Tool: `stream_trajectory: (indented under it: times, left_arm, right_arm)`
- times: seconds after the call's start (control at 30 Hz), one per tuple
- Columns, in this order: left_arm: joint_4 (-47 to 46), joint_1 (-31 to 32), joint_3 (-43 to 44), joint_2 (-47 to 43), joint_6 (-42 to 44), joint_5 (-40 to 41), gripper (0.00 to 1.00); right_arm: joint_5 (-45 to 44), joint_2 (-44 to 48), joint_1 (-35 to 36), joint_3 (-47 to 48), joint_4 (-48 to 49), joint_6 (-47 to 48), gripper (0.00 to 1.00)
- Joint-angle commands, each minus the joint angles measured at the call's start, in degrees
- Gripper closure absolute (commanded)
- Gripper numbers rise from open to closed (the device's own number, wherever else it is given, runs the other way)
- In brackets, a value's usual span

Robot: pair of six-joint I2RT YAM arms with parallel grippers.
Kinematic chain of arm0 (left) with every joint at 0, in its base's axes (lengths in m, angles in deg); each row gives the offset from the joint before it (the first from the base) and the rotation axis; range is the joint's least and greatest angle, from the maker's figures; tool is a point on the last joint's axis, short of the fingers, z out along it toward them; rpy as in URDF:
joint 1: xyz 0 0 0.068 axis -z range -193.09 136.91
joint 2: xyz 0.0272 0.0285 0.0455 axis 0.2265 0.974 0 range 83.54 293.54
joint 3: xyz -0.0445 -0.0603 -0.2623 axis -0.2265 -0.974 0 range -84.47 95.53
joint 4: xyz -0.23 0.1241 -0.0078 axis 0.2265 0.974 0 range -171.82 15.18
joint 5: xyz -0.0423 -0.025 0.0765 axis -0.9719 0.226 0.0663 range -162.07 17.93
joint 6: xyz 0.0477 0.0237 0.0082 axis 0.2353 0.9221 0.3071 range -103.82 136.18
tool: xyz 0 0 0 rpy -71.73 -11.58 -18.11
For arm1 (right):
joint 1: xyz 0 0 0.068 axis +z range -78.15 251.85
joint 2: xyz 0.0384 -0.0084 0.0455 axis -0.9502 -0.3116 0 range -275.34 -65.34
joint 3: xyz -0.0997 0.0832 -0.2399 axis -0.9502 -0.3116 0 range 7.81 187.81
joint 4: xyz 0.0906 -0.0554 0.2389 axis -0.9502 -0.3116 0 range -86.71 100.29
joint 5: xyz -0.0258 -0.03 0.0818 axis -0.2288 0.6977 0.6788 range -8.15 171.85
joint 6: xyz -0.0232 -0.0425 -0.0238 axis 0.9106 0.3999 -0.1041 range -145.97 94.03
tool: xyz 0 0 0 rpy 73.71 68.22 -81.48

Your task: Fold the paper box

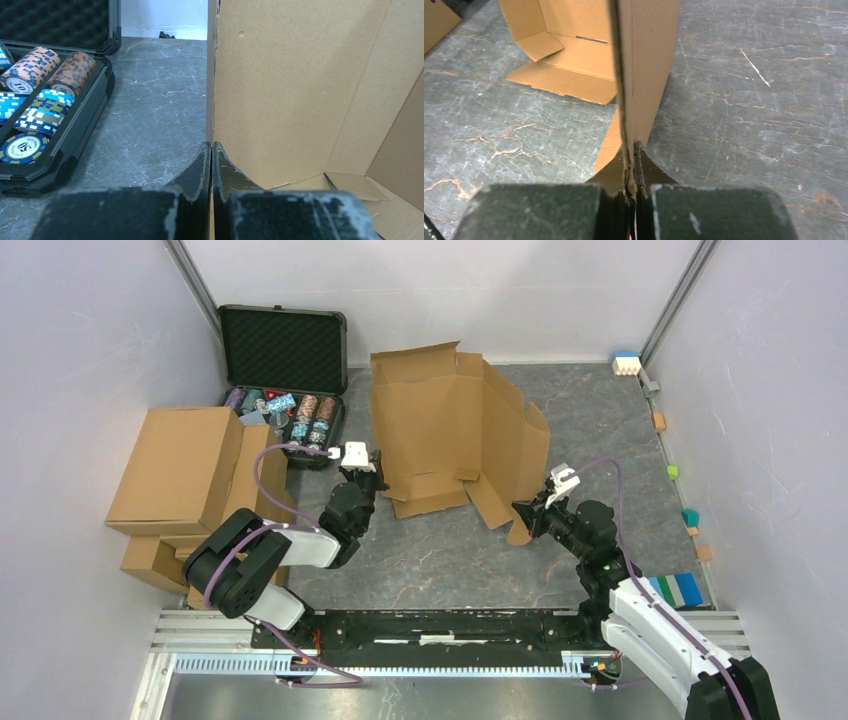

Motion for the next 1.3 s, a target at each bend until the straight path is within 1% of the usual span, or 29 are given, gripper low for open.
stream_trajectory:
  times: [0.0,0.1,0.17,0.3,0.43,0.6,0.73,0.83,1.0,1.13,1.2,1.27]
  left_arm:
    - [-1.63,0.22,-0.19,-1.06,-1.10,1.82,0.98]
    - [-0.44,0.23,-0.04,-1.24,-2.06,1.27,0.98]
    - [0.70,0.23,-0.06,-1.24,-4.82,1.13,0.98]
    - [0.41,0.61,-1.82,-1.66,-9.29,3.02,0.98]
    - [0.06,0.62,-2.51,-2.26,-9.75,3.59,0.98]
    - [-1.71,1.11,-3.82,-1.52,-12.76,1.01,0.98]
    - [-6.98,1.99,-5.04,0.68,-12.58,1.35,0.98]
    - [-6.68,1.98,-5.15,0.42,-12.73,1.23,0.98]
    - [-6.84,2.07,-4.89,1.44,-13.21,1.21,0.98]
    - [-7.74,2.07,-4.80,2.26,-12.75,1.34,0.98]
    - [-7.81,2.07,-4.73,1.99,-11.95,2.18,0.98]
    - [-7.19,2.09,-4.55,1.32,-11.28,2.62,0.98]
  right_arm:
    - [-2.67,2.10,0.54,2.14,-6.02,4.36,1.00]
    - [-0.13,1.75,1.03,1.63,-6.23,4.12,1.00]
    - [1.10,1.00,2.42,1.06,-6.19,3.70,1.00]
    - [0.12,1.24,5.93,-0.12,-6.28,4.03,1.00]
    - [-0.32,2.56,7.12,-0.21,-7.24,4.44,1.00]
    - [1.60,1.46,8.21,-0.87,-7.90,4.57,1.00]
    - [-0.63,0.72,8.89,-3.22,-8.25,2.22,1.00]
    - [-4.27,-0.77,9.33,-3.50,-8.80,0.45,1.00]
    - [-4.65,-6.83,9.90,-3.27,-5.74,-0.85,1.00]
    - [-6.13,-10.78,10.56,-0.58,-5.54,-0.46,1.00]
    - [-7.90,-11.12,10.62,1.02,-6.88,-0.36,1.00]
    - [-9.53,-9.47,10.61,1.60,-7.99,-0.12,1.00]
